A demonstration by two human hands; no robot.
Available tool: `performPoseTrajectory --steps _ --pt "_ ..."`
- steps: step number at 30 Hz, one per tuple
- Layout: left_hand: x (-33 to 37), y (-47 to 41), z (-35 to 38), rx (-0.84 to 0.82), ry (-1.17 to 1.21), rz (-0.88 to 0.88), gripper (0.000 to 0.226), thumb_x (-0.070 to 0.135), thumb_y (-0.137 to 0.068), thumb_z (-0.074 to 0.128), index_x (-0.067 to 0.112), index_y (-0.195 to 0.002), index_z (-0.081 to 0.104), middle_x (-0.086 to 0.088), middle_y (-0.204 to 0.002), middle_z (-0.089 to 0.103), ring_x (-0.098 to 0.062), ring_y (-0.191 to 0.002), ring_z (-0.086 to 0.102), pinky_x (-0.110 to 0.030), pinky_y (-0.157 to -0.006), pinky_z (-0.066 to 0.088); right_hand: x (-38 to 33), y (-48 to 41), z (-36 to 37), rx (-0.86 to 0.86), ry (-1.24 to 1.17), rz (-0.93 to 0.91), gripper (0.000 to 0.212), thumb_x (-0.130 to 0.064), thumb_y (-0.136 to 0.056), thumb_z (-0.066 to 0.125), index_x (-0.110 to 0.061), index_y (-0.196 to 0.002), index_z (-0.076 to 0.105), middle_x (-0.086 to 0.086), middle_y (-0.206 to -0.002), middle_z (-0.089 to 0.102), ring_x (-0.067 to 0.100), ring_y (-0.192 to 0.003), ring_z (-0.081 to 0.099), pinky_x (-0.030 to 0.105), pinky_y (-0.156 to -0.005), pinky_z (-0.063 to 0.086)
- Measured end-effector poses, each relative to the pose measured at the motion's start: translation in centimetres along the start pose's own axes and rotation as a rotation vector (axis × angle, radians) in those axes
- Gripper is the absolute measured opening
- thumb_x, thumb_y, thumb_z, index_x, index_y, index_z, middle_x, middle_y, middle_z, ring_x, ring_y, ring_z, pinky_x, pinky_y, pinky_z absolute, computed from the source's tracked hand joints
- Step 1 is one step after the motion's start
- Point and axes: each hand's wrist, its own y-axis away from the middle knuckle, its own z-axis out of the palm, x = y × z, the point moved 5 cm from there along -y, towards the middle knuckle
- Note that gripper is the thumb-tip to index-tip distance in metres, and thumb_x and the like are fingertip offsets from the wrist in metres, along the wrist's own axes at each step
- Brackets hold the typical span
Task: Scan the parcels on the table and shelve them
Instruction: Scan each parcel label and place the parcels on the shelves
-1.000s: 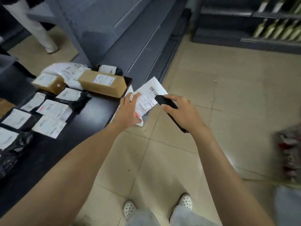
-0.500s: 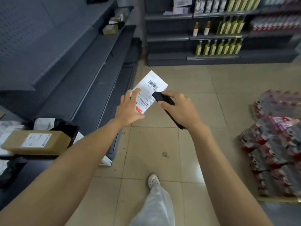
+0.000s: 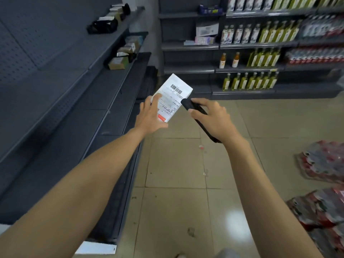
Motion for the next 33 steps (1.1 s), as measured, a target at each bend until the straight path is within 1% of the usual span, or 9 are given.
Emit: performPoseTrajectory --steps 6,8,11,13,19,22,25,28,33 --pt "-4.3 -12.0 1.5 0.034 -0.013 -0.078 0.101 0.026 -0.062 0.081 0.029 -0.146 0.023 -0.002 -0.143 0.028 -0.028 -0.12 0.031 -0.04 -0.073 0.037 1.1 -13.3 2.7 -0.042 -0.083 -0.059 0.041 -0.04 -0.094 0.061 -0.033 -0.135 0.06 -0.015 -0.115 0.063 0.011 -0.107 0.055 0.031 -0.09 0.04" --pt "-6.1 -16.2 1.9 0.038 -0.037 -0.114 0.103 0.028 -0.061 0.081 0.031 -0.145 0.023 -0.001 -0.144 0.028 -0.028 -0.121 0.031 -0.044 -0.076 0.042 1.9 -18.2 3.5 -0.064 -0.09 -0.087 0.041 -0.04 -0.095 0.061 -0.032 -0.135 0.059 -0.017 -0.113 0.061 0.01 -0.11 0.056 0.03 -0.091 0.039" --pt "-8.6 -23.1 2.0 0.059 -0.061 -0.19 0.108 0.029 -0.059 0.084 0.033 -0.145 0.02 -0.001 -0.146 0.027 -0.028 -0.124 0.031 -0.05 -0.086 0.047 2.7 -26.6 4.4 -0.111 -0.091 -0.114 0.045 -0.041 -0.095 0.062 -0.03 -0.138 0.058 -0.011 -0.13 0.063 0.013 -0.123 0.055 0.028 -0.093 0.038" --pt "-9.9 -28.0 1.3 0.082 -0.074 -0.234 0.109 0.028 -0.06 0.086 0.032 -0.146 0.019 -0.001 -0.147 0.026 -0.028 -0.126 0.03 -0.047 -0.085 0.045 2.3 -32.8 4.5 -0.146 -0.074 -0.147 0.047 -0.043 -0.094 0.062 -0.031 -0.139 0.057 -0.007 -0.135 0.062 0.016 -0.126 0.053 0.029 -0.094 0.038" --pt "-14.0 -39.4 -1.7 0.175 -0.12 -0.302 0.106 0.031 -0.06 0.084 0.033 -0.146 0.022 0.003 -0.144 0.028 -0.028 -0.122 0.031 -0.046 -0.08 0.04 -1.6 -49.2 6.2 -0.224 -0.085 -0.28 0.049 -0.044 -0.092 0.063 -0.032 -0.139 0.057 -0.003 -0.136 0.062 0.022 -0.128 0.054 0.044 -0.108 0.041" --pt "-17.2 -43.0 -2.7 0.189 -0.151 -0.354 0.106 0.034 -0.06 0.083 0.035 -0.147 0.022 0.004 -0.145 0.027 -0.028 -0.123 0.032 -0.052 -0.083 0.043 -2.9 -54.4 8.8 -0.296 -0.099 -0.318 0.048 -0.044 -0.092 0.063 -0.033 -0.139 0.057 -0.004 -0.137 0.061 0.02 -0.128 0.053 0.042 -0.107 0.042" --pt "-21.1 -47.4 -4.5 0.242 -0.158 -0.388 0.106 0.034 -0.06 0.083 0.035 -0.147 0.022 0.003 -0.145 0.028 -0.028 -0.123 0.033 -0.049 -0.083 0.043 -3.6 -59.7 11.8 -0.354 -0.086 -0.333 0.049 -0.046 -0.093 0.062 -0.036 -0.14 0.055 -0.005 -0.14 0.058 0.02 -0.13 0.051 0.039 -0.106 0.042" --pt "-25.3 -51.9 -6.3 0.286 -0.159 -0.437 0.107 0.032 -0.061 0.083 0.033 -0.148 0.021 -0.002 -0.146 0.029 -0.031 -0.124 0.033 -0.049 -0.085 0.044 -5.2 -65.5 14.7 -0.381 -0.081 -0.362 0.051 -0.048 -0.093 0.061 -0.035 -0.142 0.053 -0.003 -0.143 0.056 0.022 -0.131 0.05 0.042 -0.107 0.041" --pt "-33.0 -59.3 -8.8 0.306 -0.171 -0.487 0.103 0.034 -0.065 0.082 0.031 -0.149 0.022 -0.002 -0.145 0.029 -0.029 -0.124 0.032 -0.043 -0.081 0.039 -9.6 -75.5 20.1 -0.403 -0.046 -0.417 0.05 -0.047 -0.094 0.06 -0.035 -0.142 0.053 -0.004 -0.143 0.056 0.023 -0.132 0.049 0.045 -0.107 0.042"
